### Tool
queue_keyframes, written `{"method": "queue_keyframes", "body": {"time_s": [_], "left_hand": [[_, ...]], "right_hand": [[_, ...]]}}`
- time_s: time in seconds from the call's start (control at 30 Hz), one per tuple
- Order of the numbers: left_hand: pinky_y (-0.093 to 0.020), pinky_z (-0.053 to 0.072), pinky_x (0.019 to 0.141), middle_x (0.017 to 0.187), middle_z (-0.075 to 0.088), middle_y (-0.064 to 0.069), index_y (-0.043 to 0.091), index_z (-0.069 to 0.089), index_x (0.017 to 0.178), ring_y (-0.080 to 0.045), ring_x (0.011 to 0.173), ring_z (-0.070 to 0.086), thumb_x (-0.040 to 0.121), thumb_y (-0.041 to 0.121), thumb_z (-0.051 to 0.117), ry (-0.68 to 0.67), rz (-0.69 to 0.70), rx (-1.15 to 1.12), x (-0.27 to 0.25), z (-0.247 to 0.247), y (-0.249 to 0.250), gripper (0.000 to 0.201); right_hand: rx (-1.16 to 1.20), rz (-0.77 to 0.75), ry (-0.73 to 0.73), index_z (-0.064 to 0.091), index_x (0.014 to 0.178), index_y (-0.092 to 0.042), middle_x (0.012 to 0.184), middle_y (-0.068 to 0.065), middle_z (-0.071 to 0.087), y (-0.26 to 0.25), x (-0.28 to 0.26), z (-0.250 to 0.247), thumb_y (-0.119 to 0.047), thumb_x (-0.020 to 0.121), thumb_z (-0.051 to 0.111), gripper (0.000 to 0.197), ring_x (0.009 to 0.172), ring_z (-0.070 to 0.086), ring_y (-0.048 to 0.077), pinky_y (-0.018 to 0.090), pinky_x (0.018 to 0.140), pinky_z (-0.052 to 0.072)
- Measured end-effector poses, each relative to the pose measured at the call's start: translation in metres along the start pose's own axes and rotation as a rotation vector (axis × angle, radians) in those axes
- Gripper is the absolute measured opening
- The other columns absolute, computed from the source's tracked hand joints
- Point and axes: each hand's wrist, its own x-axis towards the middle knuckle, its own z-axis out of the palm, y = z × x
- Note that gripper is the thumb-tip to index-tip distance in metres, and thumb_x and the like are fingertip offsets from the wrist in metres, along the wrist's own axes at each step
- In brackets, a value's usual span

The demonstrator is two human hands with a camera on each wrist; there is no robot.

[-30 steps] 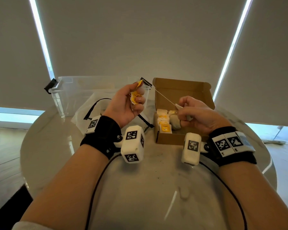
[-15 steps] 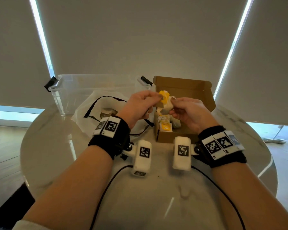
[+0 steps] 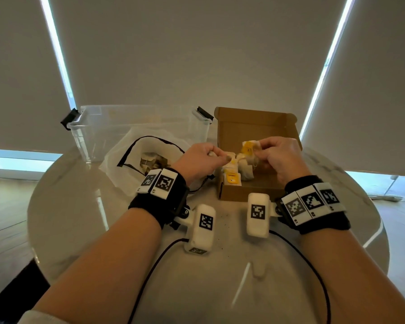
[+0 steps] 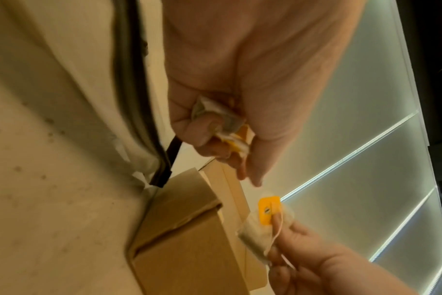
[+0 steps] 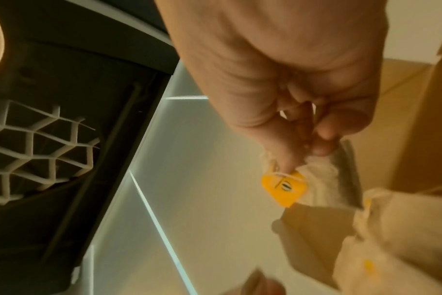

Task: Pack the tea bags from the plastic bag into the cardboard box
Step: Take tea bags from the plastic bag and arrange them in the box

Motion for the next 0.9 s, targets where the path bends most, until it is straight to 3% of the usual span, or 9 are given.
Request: {"method": "queue_keyframes", "body": {"time_s": [0.13, 0.23, 0.3, 0.43, 0.57, 0.67, 0.73, 0.83, 0.9], "left_hand": [[-0.022, 0.042, 0.071, 0.107, 0.057, 0.001, 0.020, 0.059, 0.100, -0.008, 0.086, 0.051, 0.085, 0.031, 0.068, -0.065, -0.074, 0.226, 0.003, 0.002, -0.005, 0.022], [-0.023, 0.040, 0.076, 0.115, 0.054, 0.001, 0.019, 0.057, 0.109, -0.010, 0.096, 0.048, 0.083, 0.032, 0.069, -0.038, -0.073, 0.315, 0.003, 0.001, -0.006, 0.031], [-0.026, 0.039, 0.081, 0.117, 0.054, -0.001, 0.018, 0.057, 0.111, -0.010, 0.097, 0.047, 0.084, 0.031, 0.069, -0.031, -0.074, 0.311, 0.004, 0.001, -0.007, 0.032], [-0.028, 0.043, 0.086, 0.118, 0.054, -0.001, 0.018, 0.056, 0.113, -0.012, 0.099, 0.049, 0.084, 0.032, 0.068, -0.035, -0.075, 0.318, 0.005, 0.001, -0.009, 0.035], [-0.031, 0.048, 0.086, 0.112, 0.055, -0.001, 0.018, 0.055, 0.115, -0.014, 0.097, 0.053, 0.087, 0.036, 0.063, -0.061, -0.059, 0.317, 0.006, -0.002, -0.009, 0.034], [-0.024, 0.044, 0.057, 0.087, 0.056, 0.000, 0.018, 0.053, 0.109, -0.010, 0.067, 0.050, 0.098, 0.045, 0.039, -0.057, -0.109, 0.010, 0.005, -0.003, -0.003, 0.032], [-0.023, 0.041, 0.053, 0.081, 0.058, 0.000, 0.018, 0.054, 0.110, -0.011, 0.065, 0.050, 0.098, 0.055, 0.022, -0.078, -0.187, -0.250, 0.005, -0.006, 0.001, 0.050], [-0.020, 0.039, 0.044, 0.077, 0.060, -0.002, 0.017, 0.055, 0.116, -0.012, 0.060, 0.050, 0.092, 0.067, 0.011, -0.171, -0.207, -0.600, 0.004, -0.010, 0.004, 0.071], [-0.018, 0.038, 0.042, 0.077, 0.059, -0.003, 0.016, 0.053, 0.121, -0.012, 0.057, 0.050, 0.090, 0.069, 0.007, -0.223, -0.179, -0.688, 0.001, -0.013, 0.005, 0.077]], "right_hand": [[-0.091, 0.275, -0.036, 0.062, 0.104, -0.002, 0.082, 0.009, 0.060, 0.010, 0.017, -0.005, 0.003, 0.087, 0.058, 0.018, 0.068, 0.059, 0.016, 0.026, 0.065, 0.054], [-0.127, 0.421, -0.157, 0.059, 0.099, 0.002, 0.081, 0.012, 0.059, 0.011, 0.015, 0.003, 0.007, 0.087, 0.055, 0.013, 0.069, 0.059, 0.019, 0.033, 0.073, 0.055], [-0.099, 0.419, -0.183, 0.058, 0.099, 0.004, 0.088, 0.013, 0.061, 0.011, 0.015, 0.009, 0.010, 0.087, 0.053, 0.014, 0.075, 0.062, 0.022, 0.036, 0.076, 0.055], [0.044, 0.317, -0.134, 0.053, 0.120, 0.011, 0.120, 0.027, 0.058, 0.017, 0.017, 0.019, 0.013, 0.086, 0.051, 0.034, 0.097, 0.063, 0.032, 0.036, 0.077, 0.054], [0.117, 0.344, -0.114, 0.054, 0.119, 0.010, 0.113, 0.027, 0.059, 0.017, 0.019, 0.023, 0.011, 0.086, 0.054, 0.033, 0.097, 0.062, 0.029, 0.033, 0.077, 0.055], [0.141, 0.416, -0.136, 0.057, 0.116, 0.004, 0.103, 0.014, 0.061, 0.014, 0.020, 0.023, 0.007, 0.088, 0.054, 0.028, 0.091, 0.060, 0.022, 0.030, 0.075, 0.055], [0.080, 0.395, -0.129, 0.060, 0.114, 0.002, 0.107, 0.013, 0.061, 0.012, 0.020, 0.019, 0.006, 0.088, 0.053, 0.027, 0.086, 0.060, 0.019, 0.030, 0.078, 0.055], [-0.069, 0.216, -0.020, 0.064, 0.102, -0.010, 0.100, 0.006, 0.060, 0.007, 0.019, 0.008, 0.001, 0.089, 0.051, 0.021, 0.075, 0.051, 0.011, 0.023, 0.059, 0.043], [-0.139, 0.063, 0.051, 0.062, 0.095, -0.021, 0.099, -0.003, 0.053, 0.000, 0.014, 0.001, -0.002, 0.090, 0.052, 0.023, 0.079, 0.046, 0.007, 0.021, 0.059, 0.036]]}}
